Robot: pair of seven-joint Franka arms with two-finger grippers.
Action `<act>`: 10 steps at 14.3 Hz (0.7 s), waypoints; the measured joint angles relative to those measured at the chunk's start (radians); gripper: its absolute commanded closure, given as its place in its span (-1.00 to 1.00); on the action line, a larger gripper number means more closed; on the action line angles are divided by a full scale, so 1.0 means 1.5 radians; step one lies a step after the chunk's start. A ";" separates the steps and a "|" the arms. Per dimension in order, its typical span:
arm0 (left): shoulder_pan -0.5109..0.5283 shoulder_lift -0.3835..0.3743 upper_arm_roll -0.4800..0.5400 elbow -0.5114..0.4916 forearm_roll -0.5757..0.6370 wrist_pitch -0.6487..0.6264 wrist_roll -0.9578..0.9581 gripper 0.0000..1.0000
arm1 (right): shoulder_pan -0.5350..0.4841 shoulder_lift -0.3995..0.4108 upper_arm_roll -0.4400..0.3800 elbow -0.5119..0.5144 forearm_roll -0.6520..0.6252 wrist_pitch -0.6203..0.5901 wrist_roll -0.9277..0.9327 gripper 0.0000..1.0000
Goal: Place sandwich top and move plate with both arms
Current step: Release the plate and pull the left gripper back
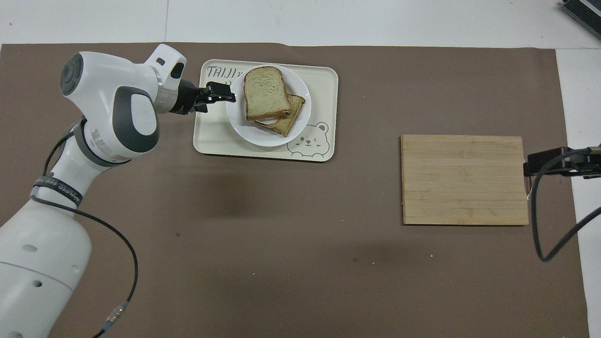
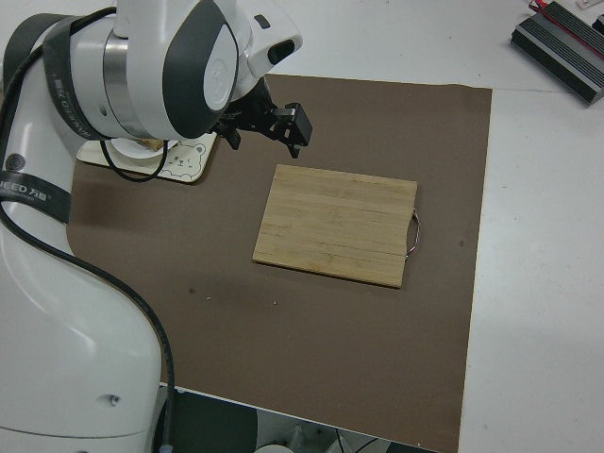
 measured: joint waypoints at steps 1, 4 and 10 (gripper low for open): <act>0.000 -0.019 0.015 -0.001 0.018 -0.028 -0.008 -1.00 | 0.000 0.000 0.000 0.000 0.000 0.000 0.000 -1.00; 0.000 -0.070 0.030 -0.002 0.148 -0.101 -0.077 -1.00 | 0.000 0.000 0.000 0.000 0.000 0.000 0.000 -1.00; 0.003 -0.182 0.050 -0.001 0.324 -0.279 -0.078 -1.00 | 0.000 0.000 0.000 0.000 0.000 0.000 0.000 -1.00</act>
